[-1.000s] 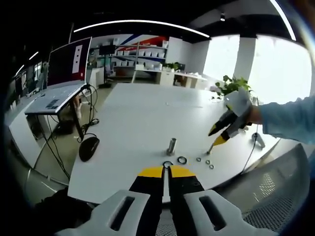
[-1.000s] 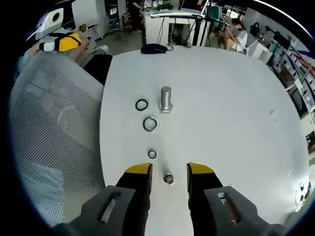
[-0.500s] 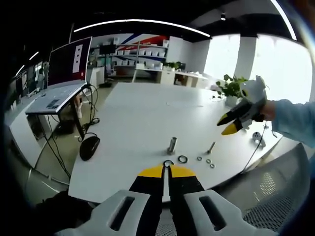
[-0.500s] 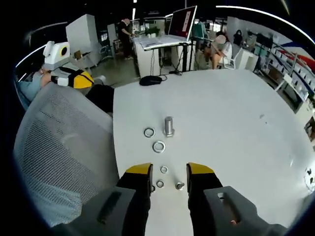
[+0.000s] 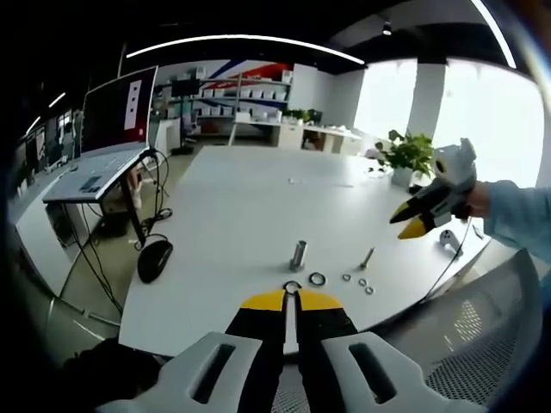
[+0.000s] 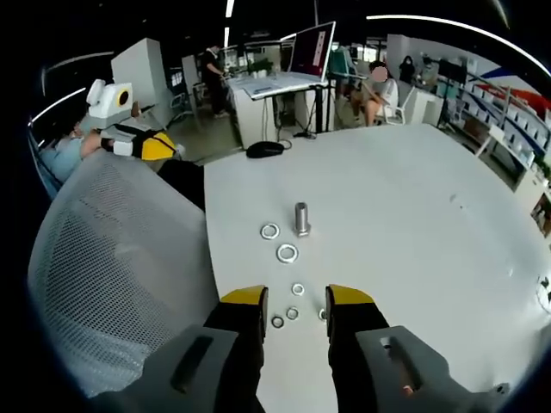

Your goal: Place the washer onto the threaded stud by aligning its center hole with the stud, sliding it down to the base, and recovering from edge contact or off-axis alignment until the washer reaches the visible bottom stop.

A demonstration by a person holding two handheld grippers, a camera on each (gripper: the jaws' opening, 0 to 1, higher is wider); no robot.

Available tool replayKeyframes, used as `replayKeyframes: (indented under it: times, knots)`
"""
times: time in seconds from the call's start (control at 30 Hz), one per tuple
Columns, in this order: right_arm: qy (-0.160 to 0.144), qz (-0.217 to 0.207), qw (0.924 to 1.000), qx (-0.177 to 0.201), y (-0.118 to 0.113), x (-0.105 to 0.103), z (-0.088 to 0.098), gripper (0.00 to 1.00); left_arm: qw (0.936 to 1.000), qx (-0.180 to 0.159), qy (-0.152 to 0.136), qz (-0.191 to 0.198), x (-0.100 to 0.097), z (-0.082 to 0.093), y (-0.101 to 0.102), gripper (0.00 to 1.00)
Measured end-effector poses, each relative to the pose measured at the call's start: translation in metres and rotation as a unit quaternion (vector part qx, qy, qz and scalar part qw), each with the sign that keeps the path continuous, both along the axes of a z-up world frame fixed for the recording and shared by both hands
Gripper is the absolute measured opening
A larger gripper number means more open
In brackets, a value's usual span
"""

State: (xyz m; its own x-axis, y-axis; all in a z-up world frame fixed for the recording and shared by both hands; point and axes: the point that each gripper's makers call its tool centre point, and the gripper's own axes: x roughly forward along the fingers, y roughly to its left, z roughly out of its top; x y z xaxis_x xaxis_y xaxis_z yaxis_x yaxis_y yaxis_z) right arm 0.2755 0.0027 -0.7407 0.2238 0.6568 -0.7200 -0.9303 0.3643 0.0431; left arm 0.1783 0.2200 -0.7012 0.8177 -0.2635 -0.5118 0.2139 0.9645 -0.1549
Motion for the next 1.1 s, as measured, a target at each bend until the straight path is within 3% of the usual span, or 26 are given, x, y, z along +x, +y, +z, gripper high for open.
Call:
replayKeyframes:
  times: [0.23, 0.4, 0.77, 1.0, 1.1]
  knots:
    - [0.008, 0.011, 0.9998, -0.013, 0.0, -0.01, -0.008, 0.29, 1.0, 0.005, -0.001, -0.001, 0.0, 0.0, 0.0, 0.0]
    - [0.016, 0.049, 0.9974, -0.05, -0.004, -0.021, -0.021, 0.29, 1.0, 0.009, 0.002, -0.004, -0.001, -0.001, 0.0, 0.01]
    - [0.02, 0.077, 0.9919, -0.098, -0.004, -0.026, -0.042, 0.28, 0.9999, 0.007, 0.002, -0.007, -0.001, 0.0, -0.001, 0.01]
    - [0.028, 0.093, 0.9882, -0.118, -0.002, -0.03, -0.055, 0.28, 0.9999, 0.0, -0.009, -0.006, 0.0, 0.003, 0.0, 0.0]
    - [0.036, 0.107, 0.9849, -0.132, -0.002, -0.036, -0.064, 0.25, 0.9993, -0.015, -0.034, 0.008, 0.004, 0.01, 0.005, 0.0]
